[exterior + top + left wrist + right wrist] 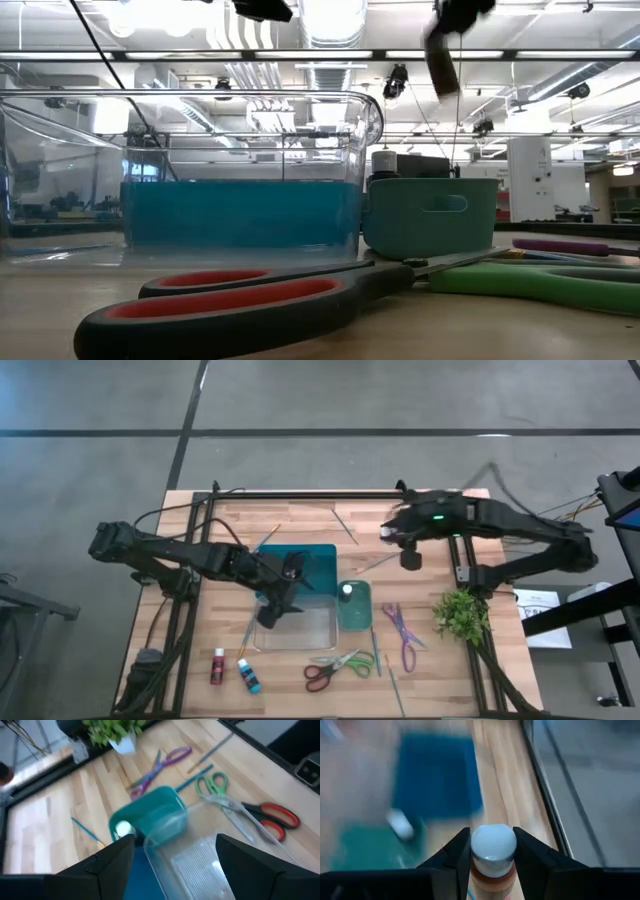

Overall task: Pick & Place Paint Supplies
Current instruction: Put the brown paint bottle into the green bin

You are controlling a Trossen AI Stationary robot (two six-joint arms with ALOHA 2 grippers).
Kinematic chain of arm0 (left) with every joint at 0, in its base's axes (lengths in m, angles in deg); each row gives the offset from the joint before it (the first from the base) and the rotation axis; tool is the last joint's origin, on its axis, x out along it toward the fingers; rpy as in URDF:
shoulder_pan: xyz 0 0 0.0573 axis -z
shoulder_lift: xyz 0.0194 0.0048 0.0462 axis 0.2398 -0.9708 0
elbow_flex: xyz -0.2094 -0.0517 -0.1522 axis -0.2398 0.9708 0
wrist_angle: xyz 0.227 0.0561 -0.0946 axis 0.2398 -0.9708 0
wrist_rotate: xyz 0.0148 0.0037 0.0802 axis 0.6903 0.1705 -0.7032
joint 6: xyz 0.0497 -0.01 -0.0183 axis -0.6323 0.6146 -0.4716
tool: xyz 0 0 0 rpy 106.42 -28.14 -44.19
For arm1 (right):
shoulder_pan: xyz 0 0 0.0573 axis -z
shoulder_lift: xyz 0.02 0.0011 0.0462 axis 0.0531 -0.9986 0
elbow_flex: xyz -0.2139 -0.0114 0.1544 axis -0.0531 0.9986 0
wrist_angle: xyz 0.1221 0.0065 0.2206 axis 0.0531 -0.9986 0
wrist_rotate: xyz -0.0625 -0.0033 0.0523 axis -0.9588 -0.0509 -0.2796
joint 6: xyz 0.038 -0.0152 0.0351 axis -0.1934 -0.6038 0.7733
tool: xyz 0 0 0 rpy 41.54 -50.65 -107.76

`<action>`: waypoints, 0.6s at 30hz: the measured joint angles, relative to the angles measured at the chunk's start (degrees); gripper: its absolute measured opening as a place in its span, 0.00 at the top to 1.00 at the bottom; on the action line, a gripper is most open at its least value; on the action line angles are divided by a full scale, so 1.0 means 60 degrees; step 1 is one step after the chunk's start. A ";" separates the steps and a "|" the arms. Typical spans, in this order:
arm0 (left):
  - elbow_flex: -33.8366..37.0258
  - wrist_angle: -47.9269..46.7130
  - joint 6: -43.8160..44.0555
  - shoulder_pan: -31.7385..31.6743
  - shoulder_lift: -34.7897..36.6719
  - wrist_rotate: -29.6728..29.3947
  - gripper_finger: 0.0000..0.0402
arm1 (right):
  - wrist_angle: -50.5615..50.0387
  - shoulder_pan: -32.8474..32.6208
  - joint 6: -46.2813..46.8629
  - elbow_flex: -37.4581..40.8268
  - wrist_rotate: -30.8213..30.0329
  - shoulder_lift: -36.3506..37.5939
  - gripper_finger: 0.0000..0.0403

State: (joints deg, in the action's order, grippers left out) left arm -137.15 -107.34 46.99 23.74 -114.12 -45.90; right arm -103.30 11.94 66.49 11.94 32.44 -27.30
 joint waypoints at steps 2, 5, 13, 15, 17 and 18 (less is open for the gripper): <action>0.0000 0.0290 -0.0003 0.0000 0.0000 -0.0028 0.28 | 0.0734 -0.0256 0.0426 0.0126 0.0258 0.0473 0.72; 0.0000 0.0701 -0.0006 0.0000 0.0000 -0.0037 0.28 | 0.1743 -0.0803 0.0889 0.0540 0.0425 0.0816 0.72; 0.0415 0.2216 -0.0035 0.0000 0.0000 -0.0105 0.28 | 0.5199 -0.2184 0.1101 0.1817 0.0801 0.0622 0.72; 0.0593 0.2695 -0.0030 0.0000 0.0000 -0.0126 0.28 | 0.5423 -0.2293 0.1146 0.1938 0.0887 0.0465 0.72; 0.0657 0.2741 0.0029 0.0000 0.0000 -0.0178 0.28 | 0.5410 -0.2395 0.1354 0.2066 0.0883 0.0386 0.72; 0.0659 0.2724 0.0100 0.0000 -0.0001 -0.0180 0.28 | 0.5298 -0.2429 0.1518 0.2182 0.0885 0.0370 0.72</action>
State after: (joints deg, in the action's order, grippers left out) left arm -133.20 -91.00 47.59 23.74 -114.12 -46.98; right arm -71.51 -2.63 75.60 25.04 37.75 -25.08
